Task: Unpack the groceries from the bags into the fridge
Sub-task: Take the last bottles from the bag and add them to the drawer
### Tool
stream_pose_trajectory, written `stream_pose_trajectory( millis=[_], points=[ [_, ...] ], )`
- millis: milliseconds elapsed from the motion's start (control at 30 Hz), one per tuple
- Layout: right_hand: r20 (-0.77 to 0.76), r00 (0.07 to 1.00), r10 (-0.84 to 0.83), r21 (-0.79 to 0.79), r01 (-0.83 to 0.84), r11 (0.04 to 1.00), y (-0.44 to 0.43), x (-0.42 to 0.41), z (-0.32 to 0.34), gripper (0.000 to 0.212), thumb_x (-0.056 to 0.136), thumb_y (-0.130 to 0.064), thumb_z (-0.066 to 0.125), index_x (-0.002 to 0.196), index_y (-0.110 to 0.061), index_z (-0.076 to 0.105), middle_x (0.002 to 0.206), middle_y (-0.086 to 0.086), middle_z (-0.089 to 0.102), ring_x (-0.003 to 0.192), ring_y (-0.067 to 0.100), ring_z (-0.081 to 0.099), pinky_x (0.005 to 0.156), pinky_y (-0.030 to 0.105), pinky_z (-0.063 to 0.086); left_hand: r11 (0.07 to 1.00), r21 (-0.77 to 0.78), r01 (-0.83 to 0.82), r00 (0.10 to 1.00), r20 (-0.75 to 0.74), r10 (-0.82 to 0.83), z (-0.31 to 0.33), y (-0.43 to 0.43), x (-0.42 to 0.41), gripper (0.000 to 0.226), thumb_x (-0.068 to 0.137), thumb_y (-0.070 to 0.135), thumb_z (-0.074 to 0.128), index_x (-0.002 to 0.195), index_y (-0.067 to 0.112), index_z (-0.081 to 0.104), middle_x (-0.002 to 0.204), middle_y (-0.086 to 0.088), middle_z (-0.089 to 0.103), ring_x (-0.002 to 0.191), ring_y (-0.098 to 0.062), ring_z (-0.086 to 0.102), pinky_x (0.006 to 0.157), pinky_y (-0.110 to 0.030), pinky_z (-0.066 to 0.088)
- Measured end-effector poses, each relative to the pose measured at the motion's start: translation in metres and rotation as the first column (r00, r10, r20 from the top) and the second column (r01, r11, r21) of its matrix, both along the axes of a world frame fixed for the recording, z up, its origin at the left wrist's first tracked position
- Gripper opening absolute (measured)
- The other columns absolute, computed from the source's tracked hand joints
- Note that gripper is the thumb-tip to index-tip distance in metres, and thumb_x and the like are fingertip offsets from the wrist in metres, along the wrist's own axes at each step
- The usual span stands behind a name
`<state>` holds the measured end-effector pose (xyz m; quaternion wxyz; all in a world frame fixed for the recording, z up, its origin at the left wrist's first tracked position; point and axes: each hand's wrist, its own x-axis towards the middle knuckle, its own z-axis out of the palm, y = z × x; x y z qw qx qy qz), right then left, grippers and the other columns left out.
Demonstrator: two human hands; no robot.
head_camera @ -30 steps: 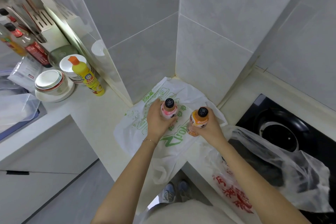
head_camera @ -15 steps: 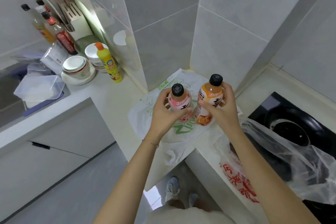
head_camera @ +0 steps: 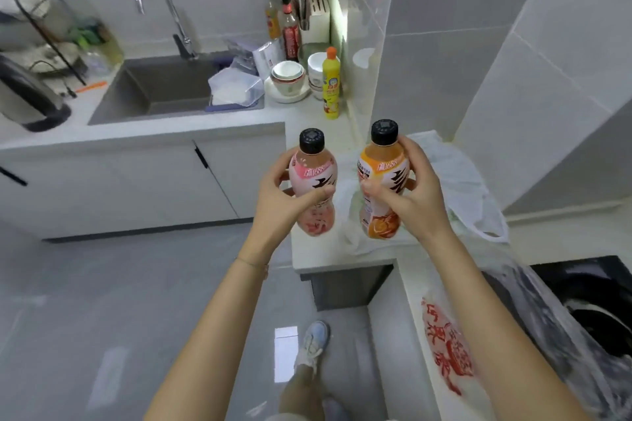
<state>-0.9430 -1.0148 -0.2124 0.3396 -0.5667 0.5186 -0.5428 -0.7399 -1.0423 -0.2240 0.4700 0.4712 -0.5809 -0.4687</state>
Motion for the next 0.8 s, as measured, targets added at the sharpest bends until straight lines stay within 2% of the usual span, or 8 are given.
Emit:
stream_pose_trajectory(
  millis=[133, 267, 333, 433, 500, 600, 700, 800],
  points=[
    [0.034, 0.980, 0.194, -0.033, -0.193, 0.981, 0.017, 0.045, 0.011, 0.062, 0.068, -0.029, 0.079, 0.124, -0.035, 0.052, 0.113, -0.015, 0.065, 0.104, 0.008, 0.064, 0.085, 0.025, 0.053, 0.985, -0.027, -0.173, 0.985, -0.013, 0.172, 0.012, 0.055, 0.047, 0.070, 0.061, 0.040, 0.082, 0.124, 0.021, 0.060, 0.114, 0.003, 0.068, 0.105, -0.013, 0.064, 0.088, -0.031, 0.056],
    [-0.012, 0.931, 0.365, -0.060, -0.365, 0.929, 0.038, 0.099, 0.024, 0.060, 0.069, -0.035, 0.078, 0.122, -0.041, 0.050, 0.111, -0.024, 0.062, 0.104, 0.003, 0.061, 0.084, 0.017, 0.051, 0.942, -0.084, -0.326, 0.945, -0.011, 0.326, 0.028, 0.110, 0.094, 0.070, 0.064, 0.038, 0.081, 0.127, 0.017, 0.059, 0.115, -0.001, 0.067, 0.107, -0.017, 0.065, 0.085, -0.031, 0.057],
    [-0.021, 0.897, 0.441, -0.071, -0.441, 0.895, 0.050, 0.126, 0.028, 0.062, 0.069, -0.039, 0.076, 0.125, -0.035, 0.049, 0.110, -0.024, 0.061, 0.104, 0.002, 0.061, 0.082, 0.013, 0.049, 0.913, -0.126, -0.388, 0.919, 0.018, 0.393, 0.037, 0.140, 0.117, 0.069, 0.065, 0.038, 0.081, 0.128, 0.018, 0.058, 0.116, 0.000, 0.066, 0.107, -0.018, 0.064, 0.083, -0.032, 0.058],
    [-0.031, 0.836, 0.548, -0.089, -0.548, 0.832, 0.073, 0.168, 0.033, 0.068, 0.069, -0.045, 0.073, 0.131, -0.027, 0.049, 0.111, -0.021, 0.061, 0.105, 0.004, 0.061, 0.082, 0.017, 0.052, 0.857, -0.175, -0.484, 0.868, 0.027, 0.495, 0.046, 0.187, 0.149, 0.071, 0.065, 0.040, 0.079, 0.130, 0.021, 0.058, 0.118, 0.003, 0.066, 0.109, -0.019, 0.063, 0.086, -0.038, 0.057],
    [-0.043, 0.790, 0.612, -0.102, -0.613, 0.784, 0.092, 0.196, 0.037, 0.070, 0.069, -0.046, 0.072, 0.132, -0.025, 0.049, 0.111, -0.018, 0.062, 0.103, 0.006, 0.062, 0.082, 0.020, 0.054, 0.815, -0.186, -0.549, 0.830, -0.007, 0.558, 0.051, 0.222, 0.169, 0.072, 0.063, 0.042, 0.078, 0.130, 0.021, 0.058, 0.116, 0.006, 0.067, 0.109, -0.017, 0.064, 0.084, -0.033, 0.057],
    [-0.054, 0.715, 0.697, -0.108, -0.698, 0.708, 0.127, 0.235, 0.043, 0.074, 0.067, -0.047, 0.072, 0.132, -0.022, 0.049, 0.111, -0.011, 0.063, 0.100, 0.005, 0.064, 0.078, 0.016, 0.052, 0.761, -0.186, -0.622, 0.780, -0.060, 0.623, 0.059, 0.275, 0.196, 0.066, 0.063, 0.040, 0.077, 0.125, 0.024, 0.060, 0.114, 0.007, 0.069, 0.107, -0.014, 0.065, 0.079, -0.025, 0.055],
    [-0.067, 0.648, 0.759, -0.116, -0.761, 0.639, 0.168, 0.275, 0.049, 0.072, 0.065, -0.049, 0.073, 0.131, -0.031, 0.049, 0.110, -0.014, 0.063, 0.099, 0.005, 0.064, 0.077, 0.016, 0.052, 0.711, -0.206, -0.672, 0.733, -0.049, 0.679, 0.065, 0.329, 0.225, 0.062, 0.065, 0.039, 0.077, 0.123, 0.021, 0.061, 0.112, 0.009, 0.069, 0.105, -0.013, 0.066, 0.078, -0.023, 0.054],
    [-0.066, 0.590, 0.805, -0.129, -0.805, 0.580, 0.214, 0.315, 0.055, 0.067, 0.064, -0.050, 0.073, 0.126, -0.041, 0.048, 0.106, -0.026, 0.061, 0.099, 0.003, 0.063, 0.078, 0.017, 0.053, 0.658, -0.218, -0.721, 0.682, -0.050, 0.730, 0.069, 0.386, 0.256, 0.066, 0.065, 0.039, 0.076, 0.126, 0.019, 0.060, 0.113, 0.008, 0.069, 0.106, -0.013, 0.066, 0.078, -0.024, 0.054]
  ],
)
